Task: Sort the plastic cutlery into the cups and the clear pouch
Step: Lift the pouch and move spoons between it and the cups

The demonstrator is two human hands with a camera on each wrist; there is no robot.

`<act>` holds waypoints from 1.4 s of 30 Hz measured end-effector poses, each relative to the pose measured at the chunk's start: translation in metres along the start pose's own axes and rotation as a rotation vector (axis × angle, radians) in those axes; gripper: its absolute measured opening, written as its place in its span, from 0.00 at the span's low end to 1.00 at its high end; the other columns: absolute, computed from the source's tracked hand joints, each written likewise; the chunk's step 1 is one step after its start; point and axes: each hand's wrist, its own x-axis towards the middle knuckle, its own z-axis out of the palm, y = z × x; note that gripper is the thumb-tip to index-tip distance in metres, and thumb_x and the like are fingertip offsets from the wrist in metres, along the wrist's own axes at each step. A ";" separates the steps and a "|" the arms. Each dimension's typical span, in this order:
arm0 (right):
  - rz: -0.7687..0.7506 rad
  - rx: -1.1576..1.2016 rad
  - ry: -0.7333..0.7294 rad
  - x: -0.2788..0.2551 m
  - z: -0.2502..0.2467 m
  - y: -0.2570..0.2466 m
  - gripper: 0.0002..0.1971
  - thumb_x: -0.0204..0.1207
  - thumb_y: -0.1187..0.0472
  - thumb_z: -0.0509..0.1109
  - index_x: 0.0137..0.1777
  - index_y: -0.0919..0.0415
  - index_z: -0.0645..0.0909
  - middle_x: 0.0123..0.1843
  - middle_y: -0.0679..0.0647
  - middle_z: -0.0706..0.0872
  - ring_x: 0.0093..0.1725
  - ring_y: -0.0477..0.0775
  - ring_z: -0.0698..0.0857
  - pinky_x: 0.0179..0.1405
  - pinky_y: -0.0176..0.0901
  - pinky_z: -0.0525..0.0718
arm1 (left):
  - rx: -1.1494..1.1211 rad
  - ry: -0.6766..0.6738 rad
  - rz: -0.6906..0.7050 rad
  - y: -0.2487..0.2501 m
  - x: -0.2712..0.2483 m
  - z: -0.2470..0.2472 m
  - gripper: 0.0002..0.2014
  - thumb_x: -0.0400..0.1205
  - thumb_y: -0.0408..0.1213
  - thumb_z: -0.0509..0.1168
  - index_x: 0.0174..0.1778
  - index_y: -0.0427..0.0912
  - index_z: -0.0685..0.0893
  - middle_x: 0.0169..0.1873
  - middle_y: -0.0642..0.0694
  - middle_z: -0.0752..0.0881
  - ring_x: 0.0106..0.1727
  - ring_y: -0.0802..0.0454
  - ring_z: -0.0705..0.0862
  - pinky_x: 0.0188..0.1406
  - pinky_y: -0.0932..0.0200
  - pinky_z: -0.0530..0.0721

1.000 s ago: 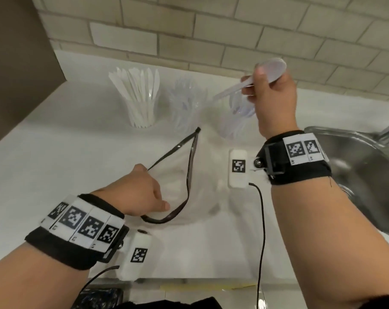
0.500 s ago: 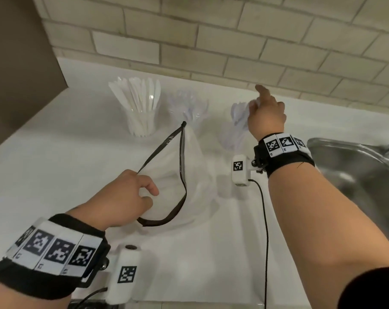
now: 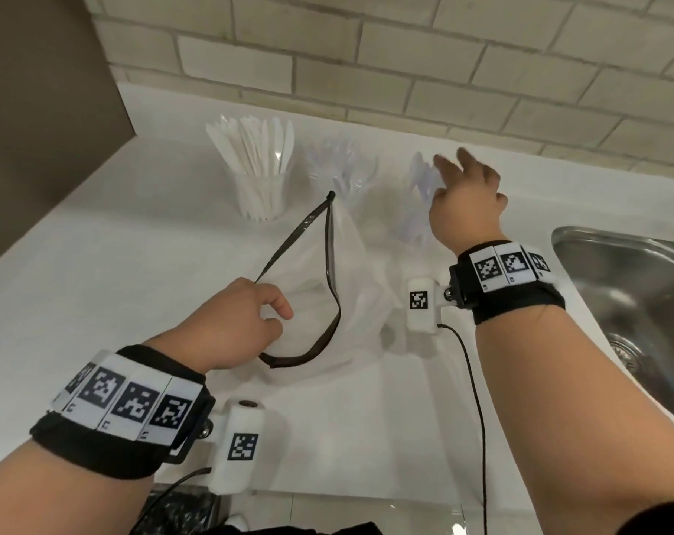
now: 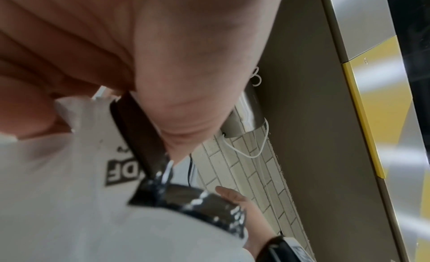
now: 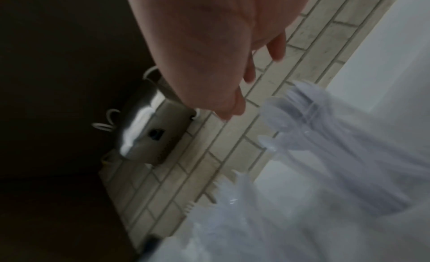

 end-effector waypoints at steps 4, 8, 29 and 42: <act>-0.043 0.694 -0.337 -0.031 -0.010 -0.023 0.36 0.70 0.77 0.63 0.76 0.46 0.71 0.76 0.49 0.74 0.71 0.44 0.70 0.66 0.42 0.76 | -0.026 0.076 0.063 0.005 0.001 -0.009 0.13 0.81 0.32 0.61 0.48 0.56 0.84 0.49 0.52 0.77 0.32 0.56 0.79 0.30 0.66 0.73; -0.168 0.719 -0.741 -0.055 0.005 -0.026 0.56 0.67 0.78 0.70 0.83 0.36 0.45 0.84 0.41 0.58 0.77 0.36 0.63 0.66 0.32 0.74 | -0.044 0.129 0.134 0.012 0.000 -0.012 0.22 0.79 0.24 0.55 0.43 0.59 0.84 0.48 0.58 0.77 0.34 0.57 0.79 0.30 0.68 0.71; 0.319 1.059 -0.595 -0.095 0.030 -0.046 0.21 0.78 0.52 0.71 0.69 0.53 0.73 0.66 0.56 0.83 0.49 0.59 0.90 0.34 0.44 0.86 | -0.825 0.131 -0.300 -0.008 0.009 -0.015 0.09 0.82 0.27 0.59 0.40 0.40 0.82 0.24 0.47 0.81 0.19 0.53 0.79 0.14 0.65 0.76; 0.225 0.553 -0.403 -0.065 0.006 -0.012 0.29 0.59 0.59 0.86 0.61 0.54 0.79 0.52 0.52 0.84 0.50 0.54 0.85 0.48 0.51 0.88 | -0.523 0.107 -0.160 -0.019 0.006 -0.033 0.38 0.70 0.76 0.57 0.47 0.43 0.91 0.57 0.49 0.85 0.59 0.50 0.80 0.68 0.50 0.72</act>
